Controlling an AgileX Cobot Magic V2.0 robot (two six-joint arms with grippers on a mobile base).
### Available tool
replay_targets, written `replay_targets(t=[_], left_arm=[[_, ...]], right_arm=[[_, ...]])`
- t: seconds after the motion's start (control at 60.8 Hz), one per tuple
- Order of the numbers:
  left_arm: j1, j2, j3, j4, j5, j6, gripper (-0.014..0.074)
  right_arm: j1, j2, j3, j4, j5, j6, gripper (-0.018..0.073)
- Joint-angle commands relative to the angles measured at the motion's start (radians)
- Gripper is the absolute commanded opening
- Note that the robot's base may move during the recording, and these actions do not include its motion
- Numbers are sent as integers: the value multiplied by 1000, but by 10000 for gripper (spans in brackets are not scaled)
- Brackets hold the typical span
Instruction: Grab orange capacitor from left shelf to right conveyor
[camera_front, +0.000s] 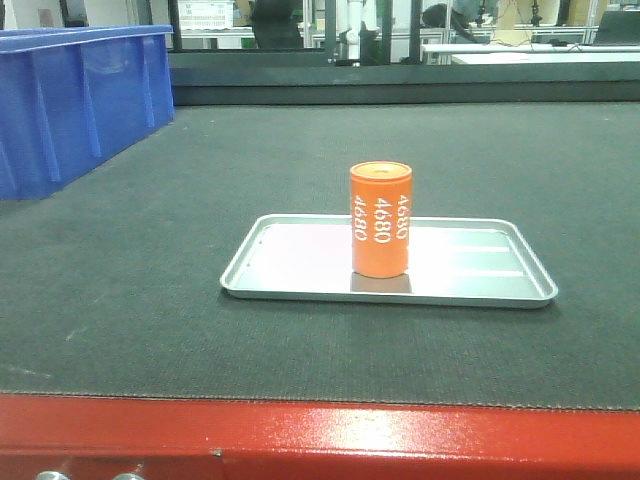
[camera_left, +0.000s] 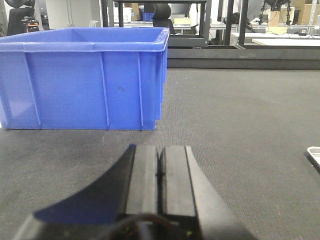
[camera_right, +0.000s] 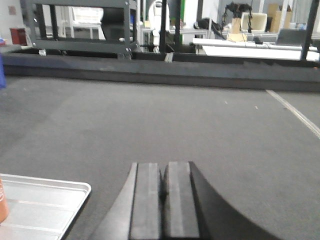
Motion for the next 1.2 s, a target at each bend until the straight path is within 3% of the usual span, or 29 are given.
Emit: replay_targets(t=[0.0,0.132,0.329,0.774,0.988,1.185], left_arm=[[3,10,-8,-5,-90,0,-105],[3,10,-8,-5,-90,0,-105],[3,10,-8,-5,-90,0,-105],[3,10,-8,-5,-90,0,-105],[3,10,-8,-5,-90,0,-105],[3,10,-8,-5,-90,0,-105]], right_arm=[[-5,-32,22,20,-143,-22,48],[-5,-103,106,24,-172,-14,48],[-5,-102,170,117,-178,-13,48],[-7,-102,170,117,-235,-18,48],[-90,-102,170,117,-234,-18,48],[-92,-102,170,117,-232,-18,48]])
